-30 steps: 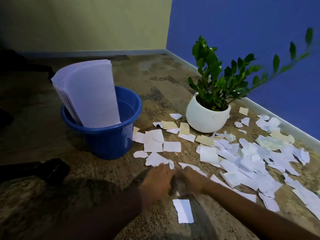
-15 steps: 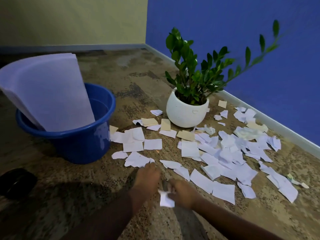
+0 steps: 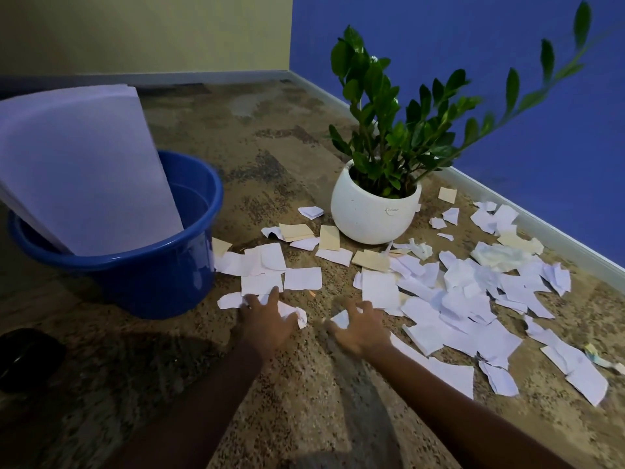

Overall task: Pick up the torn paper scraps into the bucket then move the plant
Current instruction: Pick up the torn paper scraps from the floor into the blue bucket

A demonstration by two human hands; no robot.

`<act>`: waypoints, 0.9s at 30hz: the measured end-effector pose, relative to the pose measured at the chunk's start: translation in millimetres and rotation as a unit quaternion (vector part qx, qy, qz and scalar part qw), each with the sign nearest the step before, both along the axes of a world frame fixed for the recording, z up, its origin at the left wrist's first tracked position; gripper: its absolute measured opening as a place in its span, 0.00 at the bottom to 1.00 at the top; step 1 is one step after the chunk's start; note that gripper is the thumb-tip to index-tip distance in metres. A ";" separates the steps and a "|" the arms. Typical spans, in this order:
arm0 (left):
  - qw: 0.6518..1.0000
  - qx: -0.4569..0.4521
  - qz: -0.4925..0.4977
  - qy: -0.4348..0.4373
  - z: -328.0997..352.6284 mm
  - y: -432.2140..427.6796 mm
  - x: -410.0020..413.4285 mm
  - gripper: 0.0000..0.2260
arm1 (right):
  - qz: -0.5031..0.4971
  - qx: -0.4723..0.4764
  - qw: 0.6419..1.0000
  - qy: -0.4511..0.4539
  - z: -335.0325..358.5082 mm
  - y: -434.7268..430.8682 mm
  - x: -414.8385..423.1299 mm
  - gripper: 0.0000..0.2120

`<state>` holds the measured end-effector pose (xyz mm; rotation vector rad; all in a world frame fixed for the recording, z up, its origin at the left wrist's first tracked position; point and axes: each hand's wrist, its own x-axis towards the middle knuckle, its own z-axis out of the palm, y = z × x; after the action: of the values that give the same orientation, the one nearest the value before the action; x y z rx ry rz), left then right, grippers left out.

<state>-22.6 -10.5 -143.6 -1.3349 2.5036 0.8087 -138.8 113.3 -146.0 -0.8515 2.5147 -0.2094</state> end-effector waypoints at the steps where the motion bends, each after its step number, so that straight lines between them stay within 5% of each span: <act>1: 1.000 0.006 0.002 0.002 -1.5 0.1 -1.8 0.32 | 0.016 0.021 1.000 -0.008 -2.3 -1.7 4.8 0.31; 4: 0.999 -0.009 -0.031 -0.005 -5.2 7.0 -8.3 0.30 | 0.064 0.071 0.995 0.020 -6.3 -2.7 12.1 0.33; 15: 0.971 -0.165 -0.168 -0.043 -4.6 10.0 -19.6 0.17 | 0.112 0.008 0.992 0.057 1.8 17.4 -3.9 0.23; 20: 0.971 -0.180 -0.151 -0.055 3.4 -10.7 -17.2 0.18 | 0.005 -0.080 0.997 -0.003 16.0 15.1 -13.3 0.06; 23: 0.975 -0.163 -0.151 -0.003 22.1 -22.7 -22.2 0.23 | -0.053 -0.163 0.982 -0.084 36.2 6.7 -16.1 0.14; 27: 0.958 -0.180 -0.145 0.168 73.5 -24.0 -24.0 0.16 | -0.075 -0.259 0.957 -0.102 74.0 -23.4 -6.2 0.11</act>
<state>-46.7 -34.4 -70.1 -0.9364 3.1402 0.5724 -145.0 90.0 -72.0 -0.7739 2.3545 -0.9900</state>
